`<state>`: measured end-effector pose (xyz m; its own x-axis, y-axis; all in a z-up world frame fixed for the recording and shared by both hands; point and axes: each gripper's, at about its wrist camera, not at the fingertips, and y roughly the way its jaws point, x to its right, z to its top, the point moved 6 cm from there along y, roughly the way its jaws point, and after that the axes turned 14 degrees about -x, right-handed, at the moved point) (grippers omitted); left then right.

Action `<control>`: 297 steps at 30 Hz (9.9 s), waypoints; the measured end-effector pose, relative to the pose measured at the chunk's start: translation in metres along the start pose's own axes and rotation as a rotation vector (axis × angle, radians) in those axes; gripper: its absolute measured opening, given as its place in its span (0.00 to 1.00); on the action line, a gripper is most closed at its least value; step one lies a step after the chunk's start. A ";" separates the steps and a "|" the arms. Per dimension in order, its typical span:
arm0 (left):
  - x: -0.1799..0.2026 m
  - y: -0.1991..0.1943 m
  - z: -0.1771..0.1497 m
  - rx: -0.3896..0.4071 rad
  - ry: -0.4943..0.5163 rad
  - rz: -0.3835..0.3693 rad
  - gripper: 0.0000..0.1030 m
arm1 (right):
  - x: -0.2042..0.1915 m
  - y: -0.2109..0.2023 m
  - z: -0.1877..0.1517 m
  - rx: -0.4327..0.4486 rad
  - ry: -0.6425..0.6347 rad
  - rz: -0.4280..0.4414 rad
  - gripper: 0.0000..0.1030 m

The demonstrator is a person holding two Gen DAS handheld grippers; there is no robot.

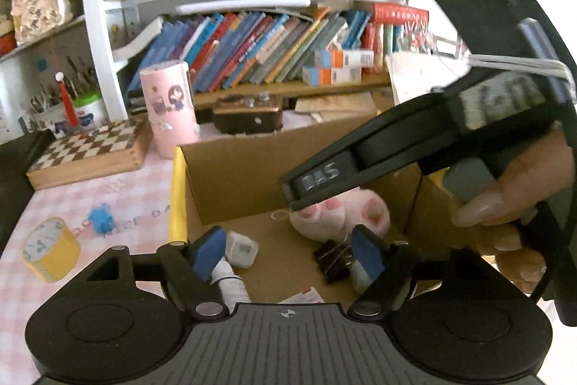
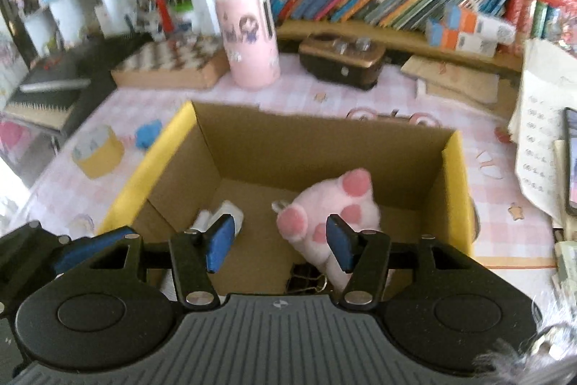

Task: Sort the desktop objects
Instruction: 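Open the left gripper over the yellow box while the right gripper releases the plug, then withdraw both grippers from the yellow box back over the desk, then move the left gripper toward the yellow tape roll while the right gripper approaches the blue bag, then grasp the yellow tape roll with the left gripper while the right gripper grasps the blue bag, then carry the tape roll with the left gripper toward the yellow box while the right carries the bag, then lower the tape roll into the box and open the left gripper while the right releases the bag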

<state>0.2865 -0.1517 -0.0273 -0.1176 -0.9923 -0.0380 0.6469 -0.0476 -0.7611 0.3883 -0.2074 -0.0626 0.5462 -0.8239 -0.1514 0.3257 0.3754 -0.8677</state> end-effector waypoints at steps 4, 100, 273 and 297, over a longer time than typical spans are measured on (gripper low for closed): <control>-0.004 -0.021 -0.001 0.040 -0.025 -0.004 0.84 | 0.005 -0.028 -0.005 0.080 0.043 -0.004 0.55; -0.256 -0.150 -0.196 0.024 -0.150 0.098 0.90 | -0.307 -0.018 -0.165 0.114 0.058 -0.158 0.61; -0.009 -0.105 -0.126 -0.059 0.154 -0.193 0.87 | -0.095 -0.086 -0.240 -0.021 0.298 -0.152 0.24; 0.030 -0.065 0.001 0.153 0.048 0.000 0.87 | 0.017 -0.135 -0.123 0.265 0.124 -0.180 0.24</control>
<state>0.2414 -0.1780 0.0216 -0.1513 -0.9859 -0.0721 0.7535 -0.0678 -0.6540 0.2587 -0.3246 -0.0060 0.3685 -0.9264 -0.0774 0.6066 0.3027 -0.7351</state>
